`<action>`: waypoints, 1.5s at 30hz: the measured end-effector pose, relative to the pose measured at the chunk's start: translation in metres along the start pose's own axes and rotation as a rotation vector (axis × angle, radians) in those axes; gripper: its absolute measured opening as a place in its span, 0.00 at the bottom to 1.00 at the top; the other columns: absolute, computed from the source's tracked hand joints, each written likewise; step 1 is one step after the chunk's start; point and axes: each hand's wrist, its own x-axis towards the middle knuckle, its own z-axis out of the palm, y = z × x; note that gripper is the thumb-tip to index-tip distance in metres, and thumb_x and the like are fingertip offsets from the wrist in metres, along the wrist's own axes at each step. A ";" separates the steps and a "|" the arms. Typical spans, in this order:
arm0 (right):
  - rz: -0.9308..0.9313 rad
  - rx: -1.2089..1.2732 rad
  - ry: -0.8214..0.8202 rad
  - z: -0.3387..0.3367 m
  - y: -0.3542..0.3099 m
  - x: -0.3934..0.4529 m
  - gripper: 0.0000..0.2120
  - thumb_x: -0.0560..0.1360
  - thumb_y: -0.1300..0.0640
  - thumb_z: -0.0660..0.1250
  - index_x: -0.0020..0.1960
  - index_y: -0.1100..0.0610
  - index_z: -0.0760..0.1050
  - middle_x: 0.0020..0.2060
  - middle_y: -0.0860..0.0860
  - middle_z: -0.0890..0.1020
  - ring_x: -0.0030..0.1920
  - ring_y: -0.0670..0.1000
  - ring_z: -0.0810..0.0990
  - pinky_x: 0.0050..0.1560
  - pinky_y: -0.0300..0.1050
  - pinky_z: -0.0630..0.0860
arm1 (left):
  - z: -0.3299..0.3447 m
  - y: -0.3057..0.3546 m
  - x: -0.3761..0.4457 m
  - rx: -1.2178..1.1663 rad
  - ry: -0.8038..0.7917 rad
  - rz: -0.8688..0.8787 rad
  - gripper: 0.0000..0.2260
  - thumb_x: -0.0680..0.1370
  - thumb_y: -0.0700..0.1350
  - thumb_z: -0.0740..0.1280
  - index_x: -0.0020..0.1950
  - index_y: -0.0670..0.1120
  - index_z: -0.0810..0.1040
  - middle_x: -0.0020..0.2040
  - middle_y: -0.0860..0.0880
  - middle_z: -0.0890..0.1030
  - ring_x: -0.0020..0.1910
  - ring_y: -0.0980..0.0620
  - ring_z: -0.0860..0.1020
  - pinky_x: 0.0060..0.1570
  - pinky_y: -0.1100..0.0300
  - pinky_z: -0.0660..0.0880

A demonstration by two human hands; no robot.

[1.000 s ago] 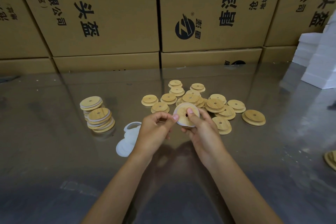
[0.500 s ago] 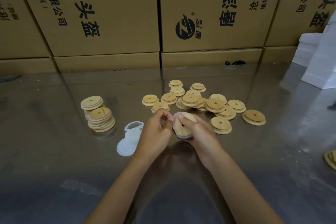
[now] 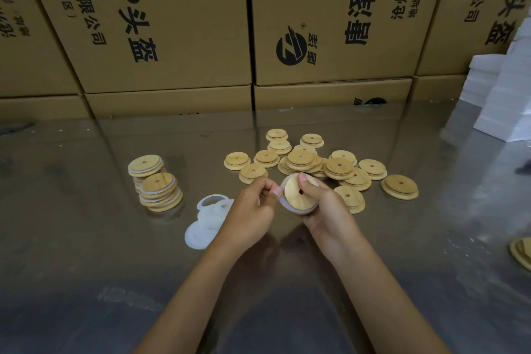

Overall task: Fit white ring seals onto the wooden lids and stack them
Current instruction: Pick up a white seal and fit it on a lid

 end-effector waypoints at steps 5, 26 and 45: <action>0.010 0.060 -0.014 -0.001 -0.001 0.001 0.09 0.80 0.57 0.65 0.57 0.60 0.79 0.48 0.54 0.83 0.51 0.51 0.81 0.59 0.48 0.75 | 0.002 0.004 -0.003 -0.008 -0.008 0.024 0.08 0.81 0.46 0.62 0.42 0.51 0.74 0.34 0.56 0.73 0.38 0.54 0.72 0.42 0.59 0.69; -0.016 -0.002 -0.094 0.002 0.001 -0.001 0.15 0.82 0.52 0.62 0.66 0.55 0.75 0.59 0.58 0.83 0.56 0.55 0.82 0.60 0.51 0.76 | 0.007 0.001 -0.008 0.047 0.066 0.019 0.05 0.78 0.45 0.66 0.43 0.51 0.74 0.33 0.58 0.77 0.31 0.61 0.71 0.35 0.64 0.68; -0.038 -0.460 -0.127 0.017 0.009 -0.012 0.09 0.79 0.53 0.68 0.56 0.55 0.81 0.44 0.54 0.86 0.41 0.49 0.81 0.40 0.40 0.76 | -0.009 -0.008 -0.004 0.341 0.289 0.181 0.28 0.71 0.51 0.72 0.68 0.61 0.65 0.61 0.60 0.71 0.55 0.61 0.74 0.45 0.62 0.73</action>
